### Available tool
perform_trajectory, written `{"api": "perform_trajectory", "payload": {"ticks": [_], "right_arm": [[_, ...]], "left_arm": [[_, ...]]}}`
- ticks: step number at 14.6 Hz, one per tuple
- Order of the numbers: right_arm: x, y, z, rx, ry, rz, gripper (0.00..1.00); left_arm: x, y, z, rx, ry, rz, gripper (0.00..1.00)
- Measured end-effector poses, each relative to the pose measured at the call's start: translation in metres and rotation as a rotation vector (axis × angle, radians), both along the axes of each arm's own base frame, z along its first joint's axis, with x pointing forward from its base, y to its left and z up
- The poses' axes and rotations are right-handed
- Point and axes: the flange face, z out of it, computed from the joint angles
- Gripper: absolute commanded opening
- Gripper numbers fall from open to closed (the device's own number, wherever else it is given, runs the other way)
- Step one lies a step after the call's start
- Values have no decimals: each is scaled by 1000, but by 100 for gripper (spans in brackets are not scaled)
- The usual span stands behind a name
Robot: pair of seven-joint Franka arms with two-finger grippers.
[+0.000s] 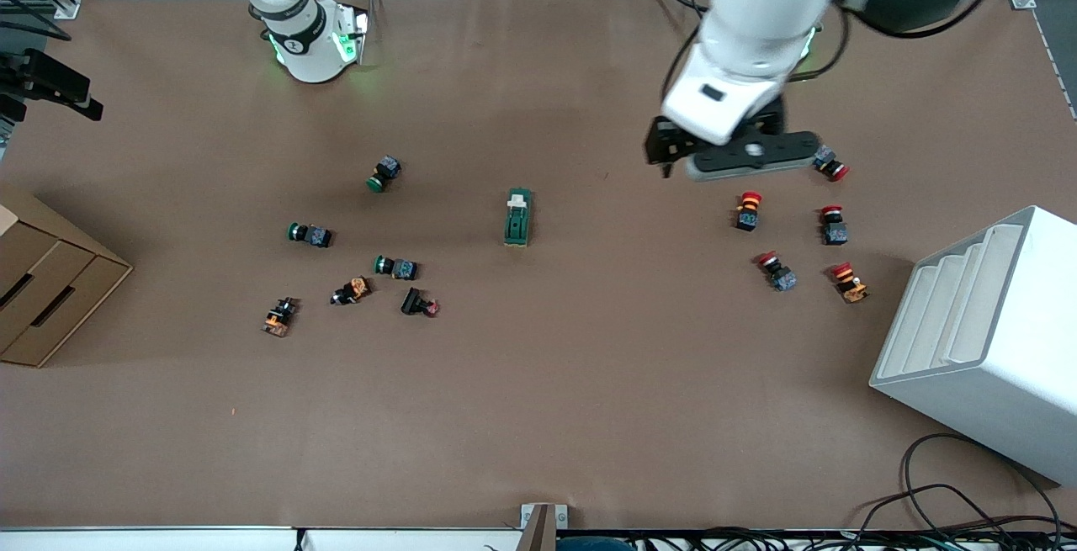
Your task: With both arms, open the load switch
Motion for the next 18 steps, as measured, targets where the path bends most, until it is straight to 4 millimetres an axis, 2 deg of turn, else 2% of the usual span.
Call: {"api": "perform_trajectory", "payload": {"ticks": [4,9,11,18], "right_arm": [[0,0,0,0,1,0,100],[0,0,0,0,1,0,100],[0,0,0,0,2,0,100],[0,0,-2,1,7,0,100]], "left_arm": [[10,30,6,13,22,-90,100],[37,100,10,-6,67,-105,100],[43,118,10,-20,80,-113,100],[44,135,20,-40,72,-97,100]]}}
